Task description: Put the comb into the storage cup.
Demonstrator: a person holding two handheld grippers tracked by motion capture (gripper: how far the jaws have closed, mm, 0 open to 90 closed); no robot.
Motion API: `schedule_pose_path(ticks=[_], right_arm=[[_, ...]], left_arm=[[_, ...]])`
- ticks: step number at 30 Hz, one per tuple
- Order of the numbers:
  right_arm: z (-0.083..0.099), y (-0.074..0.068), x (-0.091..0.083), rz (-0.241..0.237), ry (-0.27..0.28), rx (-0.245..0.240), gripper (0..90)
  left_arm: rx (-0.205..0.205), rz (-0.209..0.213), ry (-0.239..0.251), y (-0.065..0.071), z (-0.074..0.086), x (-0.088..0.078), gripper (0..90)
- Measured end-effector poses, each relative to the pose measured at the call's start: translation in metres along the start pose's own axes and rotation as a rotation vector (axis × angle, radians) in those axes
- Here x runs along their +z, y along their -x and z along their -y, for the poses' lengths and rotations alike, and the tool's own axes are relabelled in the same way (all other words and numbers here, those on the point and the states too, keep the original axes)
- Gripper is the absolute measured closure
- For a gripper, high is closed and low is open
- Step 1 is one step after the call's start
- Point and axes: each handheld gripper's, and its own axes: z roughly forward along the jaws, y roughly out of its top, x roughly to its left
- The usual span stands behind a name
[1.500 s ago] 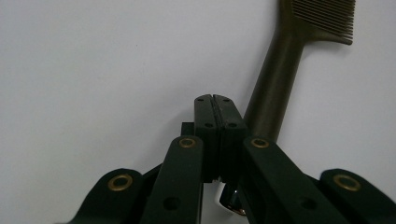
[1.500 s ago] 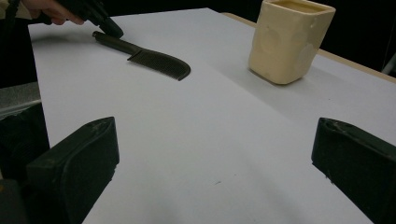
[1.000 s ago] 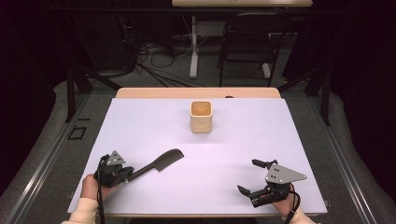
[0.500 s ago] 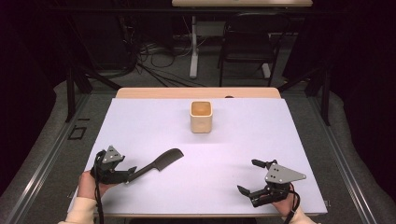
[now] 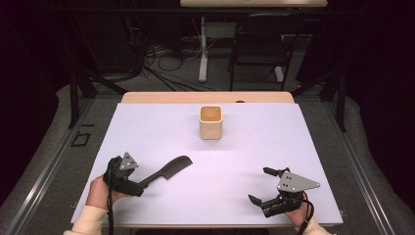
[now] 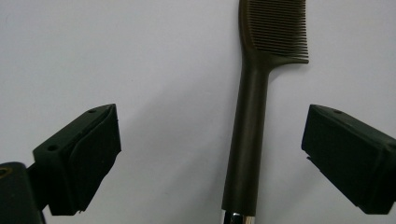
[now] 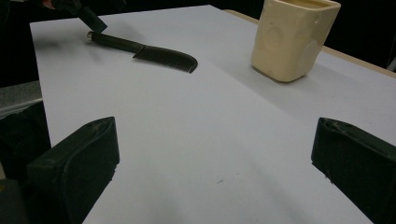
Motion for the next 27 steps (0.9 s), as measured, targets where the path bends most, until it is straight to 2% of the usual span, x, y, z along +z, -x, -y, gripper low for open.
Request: schedule_pose_path(ticks=[3, 10, 13, 15, 16, 20, 21, 22, 23, 27], right_arm=[[0.0, 0.0, 0.0, -0.001, 0.0, -0.001, 0.6], [0.0, 0.0, 0.0, -0.003, -0.001, 0.001, 0.6], [0.0, 0.0, 0.0, -0.004, -0.002, 0.0, 0.6], [0.0, -0.001, 0.001, -0.004, -0.003, 0.001, 0.6], [0.0, -0.001, 0.001, -0.005, -0.004, 0.004, 0.6], [0.0, -0.001, 0.001, -0.006, -0.005, -0.002, 0.6], [0.0, -0.001, 0.001, -0.006, -0.005, 0.0, 0.6], [0.0, 0.0, 0.001, -0.007, -0.004, 0.002, 0.6], [0.0, 0.0, 0.001, -0.005, -0.006, 0.004, 0.7], [0.0, 0.0, 0.002, -0.007, -0.006, 0.002, 0.7]], left_arm=[[0.01, -0.001, -0.012, 0.002, -0.004, 0.003, 0.1], [0.026, 0.0, -0.041, 0.004, -0.009, 0.01, 0.0], [0.071, -0.025, -0.076, 0.007, -0.014, 0.014, 0.0], [0.076, -0.026, -0.083, 0.008, -0.015, 0.014, 0.0], [0.089, -0.028, -0.103, 0.008, -0.017, 0.015, 0.7], [0.103, -0.023, -0.112, 0.01, -0.021, 0.014, 8.4], [0.121, -0.022, -0.127, 0.011, -0.024, 0.012, 13.0], [0.122, -0.021, -0.133, 0.012, -0.025, 0.013, 15.9], [0.129, -0.026, -0.15, 0.013, -0.026, 0.013, 15.8], [0.143, -0.021, -0.198, 0.016, -0.03, 0.017, 24.7]])
